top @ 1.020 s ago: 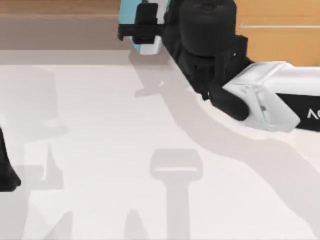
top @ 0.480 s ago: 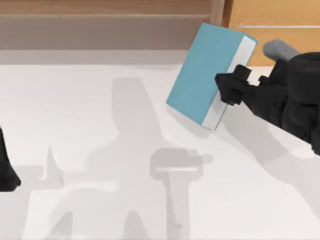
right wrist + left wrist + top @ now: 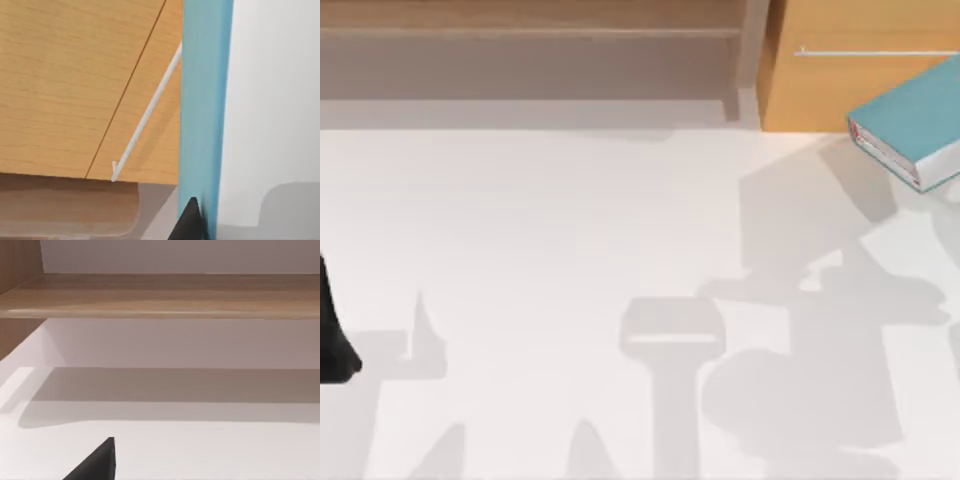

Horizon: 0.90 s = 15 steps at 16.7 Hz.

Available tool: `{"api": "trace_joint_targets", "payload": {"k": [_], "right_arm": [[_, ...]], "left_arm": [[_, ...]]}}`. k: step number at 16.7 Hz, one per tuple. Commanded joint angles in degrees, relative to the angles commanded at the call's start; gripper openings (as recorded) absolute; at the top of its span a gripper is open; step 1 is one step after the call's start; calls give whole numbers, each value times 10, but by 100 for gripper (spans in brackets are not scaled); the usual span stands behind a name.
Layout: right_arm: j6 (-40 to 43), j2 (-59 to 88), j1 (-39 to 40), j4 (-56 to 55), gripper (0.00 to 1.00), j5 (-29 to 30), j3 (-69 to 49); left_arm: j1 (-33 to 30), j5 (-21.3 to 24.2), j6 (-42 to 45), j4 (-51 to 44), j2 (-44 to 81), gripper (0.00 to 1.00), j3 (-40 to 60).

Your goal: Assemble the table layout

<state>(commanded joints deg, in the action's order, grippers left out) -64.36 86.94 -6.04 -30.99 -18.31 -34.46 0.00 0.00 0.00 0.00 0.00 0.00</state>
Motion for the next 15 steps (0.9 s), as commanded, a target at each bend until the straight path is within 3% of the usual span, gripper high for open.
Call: {"api": "trace_joint_targets", "payload": {"k": [4, 7, 15], "right_arm": [[-90, 57, -145, -32, 0, -42, -48], [-139, 116, -212, -56, 0, -63, -101], [-180, 206, -238, -80, 0, -81, -172]], "left_arm": [[0, 0, 0, 0, 0, 100, 0], [0, 0, 0, 0, 0, 100, 0], [0, 0, 0, 0, 0, 100, 0]]}}
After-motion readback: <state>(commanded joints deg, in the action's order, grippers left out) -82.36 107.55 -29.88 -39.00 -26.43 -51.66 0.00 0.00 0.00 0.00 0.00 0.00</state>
